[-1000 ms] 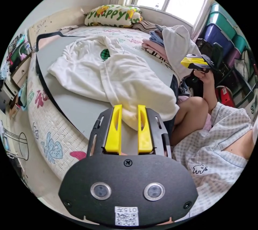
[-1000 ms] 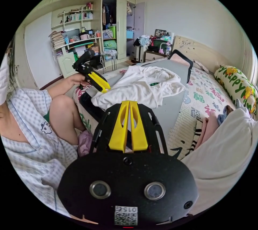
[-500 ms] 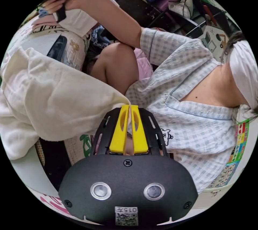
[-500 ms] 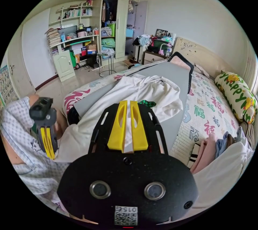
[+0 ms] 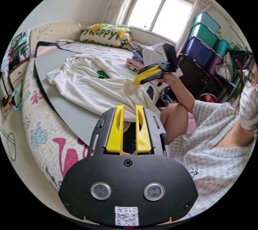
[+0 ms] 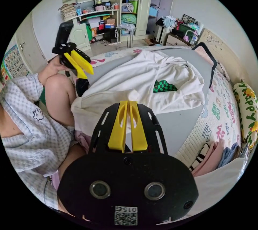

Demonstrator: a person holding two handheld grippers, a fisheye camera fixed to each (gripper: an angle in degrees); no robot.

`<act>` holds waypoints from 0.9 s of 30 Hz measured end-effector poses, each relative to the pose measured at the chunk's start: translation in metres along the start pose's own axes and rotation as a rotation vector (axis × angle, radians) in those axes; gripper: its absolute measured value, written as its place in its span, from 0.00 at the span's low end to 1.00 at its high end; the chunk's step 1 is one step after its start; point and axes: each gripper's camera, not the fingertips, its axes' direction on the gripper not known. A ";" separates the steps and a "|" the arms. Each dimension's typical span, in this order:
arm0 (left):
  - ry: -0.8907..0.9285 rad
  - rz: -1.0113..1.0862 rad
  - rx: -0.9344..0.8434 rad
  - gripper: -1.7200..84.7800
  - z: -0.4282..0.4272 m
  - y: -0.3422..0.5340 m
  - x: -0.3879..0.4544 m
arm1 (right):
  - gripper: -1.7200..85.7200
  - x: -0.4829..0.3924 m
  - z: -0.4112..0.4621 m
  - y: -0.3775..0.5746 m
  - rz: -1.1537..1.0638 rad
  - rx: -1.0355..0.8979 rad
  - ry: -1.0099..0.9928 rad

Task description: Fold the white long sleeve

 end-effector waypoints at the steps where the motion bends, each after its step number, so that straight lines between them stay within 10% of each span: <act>1: -0.017 0.013 0.001 0.13 0.003 -0.001 0.005 | 0.01 -0.004 -0.014 0.002 -0.015 0.088 -0.055; 7: -0.102 0.132 0.093 0.14 0.010 -0.009 0.048 | 0.01 -0.027 -0.042 -0.010 -0.060 0.373 -0.267; 16: -0.133 -0.050 0.327 0.02 -0.083 0.059 0.017 | 0.08 -0.059 -0.045 0.007 -0.129 0.253 -0.197; 27: -0.176 -0.103 -0.139 0.02 -0.080 0.122 -0.011 | 0.14 -0.105 -0.011 0.048 -0.476 -0.061 -0.285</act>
